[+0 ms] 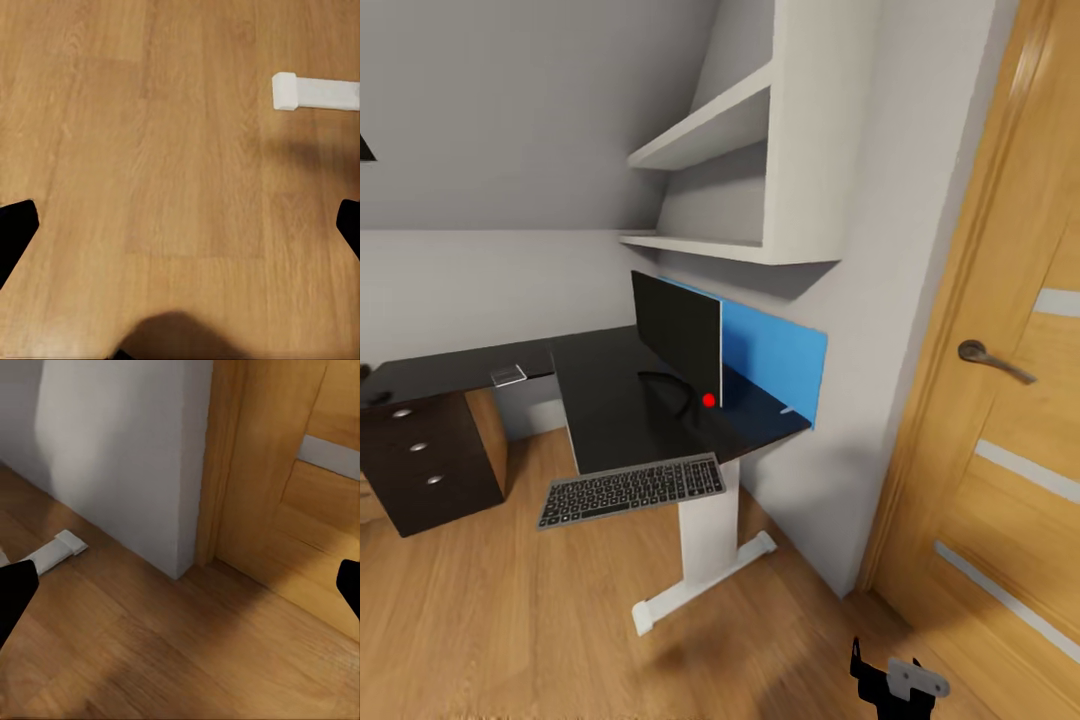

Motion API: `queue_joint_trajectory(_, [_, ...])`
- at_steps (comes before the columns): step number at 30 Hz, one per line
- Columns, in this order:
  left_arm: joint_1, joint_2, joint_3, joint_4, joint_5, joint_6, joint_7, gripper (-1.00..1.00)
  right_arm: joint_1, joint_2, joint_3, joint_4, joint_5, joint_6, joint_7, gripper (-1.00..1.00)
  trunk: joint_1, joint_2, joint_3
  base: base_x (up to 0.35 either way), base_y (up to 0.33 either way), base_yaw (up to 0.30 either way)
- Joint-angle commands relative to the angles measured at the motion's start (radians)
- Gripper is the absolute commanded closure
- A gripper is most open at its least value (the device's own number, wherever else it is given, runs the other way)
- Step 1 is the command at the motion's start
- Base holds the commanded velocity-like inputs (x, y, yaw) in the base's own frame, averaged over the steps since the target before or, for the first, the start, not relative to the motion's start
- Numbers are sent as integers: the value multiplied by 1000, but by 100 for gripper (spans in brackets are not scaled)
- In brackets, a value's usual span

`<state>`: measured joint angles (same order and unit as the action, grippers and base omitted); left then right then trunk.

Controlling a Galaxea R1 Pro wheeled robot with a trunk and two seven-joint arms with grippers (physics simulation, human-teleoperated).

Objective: In the bedroom, organize the workspace by keeping the computer under the desk, ensuring the monitor is on the desk, placing the keyboard on the desk next to the monitor, placing the mouse on the desk next to the keyboard, moving the folder from the swivel chair onto the desk next to the mouse, stacking the notebook on top of the folder with the pen on top of the notebook, and positioning the swivel chair next to the desk.

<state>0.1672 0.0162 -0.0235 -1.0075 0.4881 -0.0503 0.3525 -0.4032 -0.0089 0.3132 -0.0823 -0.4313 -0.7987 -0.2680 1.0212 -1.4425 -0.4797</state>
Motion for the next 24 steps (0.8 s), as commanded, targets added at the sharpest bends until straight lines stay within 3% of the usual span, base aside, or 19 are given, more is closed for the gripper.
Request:
queue_joint_trajectory(1, [0,0,-3,-1,10,-5,3,-100,0,0,9,0,-5,-1,-5,-100,0,0,-2,0,-24,248])
queue_joint_trajectory(11, [0,1,-3,-3,8,-6,6,-100,0,-1,12,-1,-4,-2,2,-100,0,0,-6,0,-5,97])
queue_joint_trajectory(15, [0,4,-3,-11,7,-5,7,-100,0,-2,10,-2,-3,-7,84,-100,0,0,-6,0,0,0])
queue_joint_trajectory(16, [0,5,-3,-23,7,-4,7,-100,-3,-20,4,-53,-6,5,164,-100,0,0,-6,0,0,0])
queue_joint_trajectory(17, [0,5,-3,-24,7,-4,7,-100,-4,-31,3,-76,-8,24,168,-100,0,0,-6,0,0,0])
queue_joint_trajectory(18, [0,6,-3,-25,7,-4,6,-100,-11,-55,1,-170,-10,181,182,-100,0,0,-6,0,0,0])
queue_joint_trajectory(19, [0,6,-3,-25,7,-4,6,-100,-14,-59,1,-190,-11,216,186,-100,0,0,-6,0,0,0])
queue_joint_trajectory(21, [0,7,-3,-25,6,-4,7,-100,-38,-79,-2,-285,-15,388,199,-100,0,0,-6,0,0,0])
queue_joint_trajectory(24, [0,7,-3,-27,6,-4,8,-100,-86,-90,-10,-342,-17,517,213,-100,0,0,-6,0,0,0])
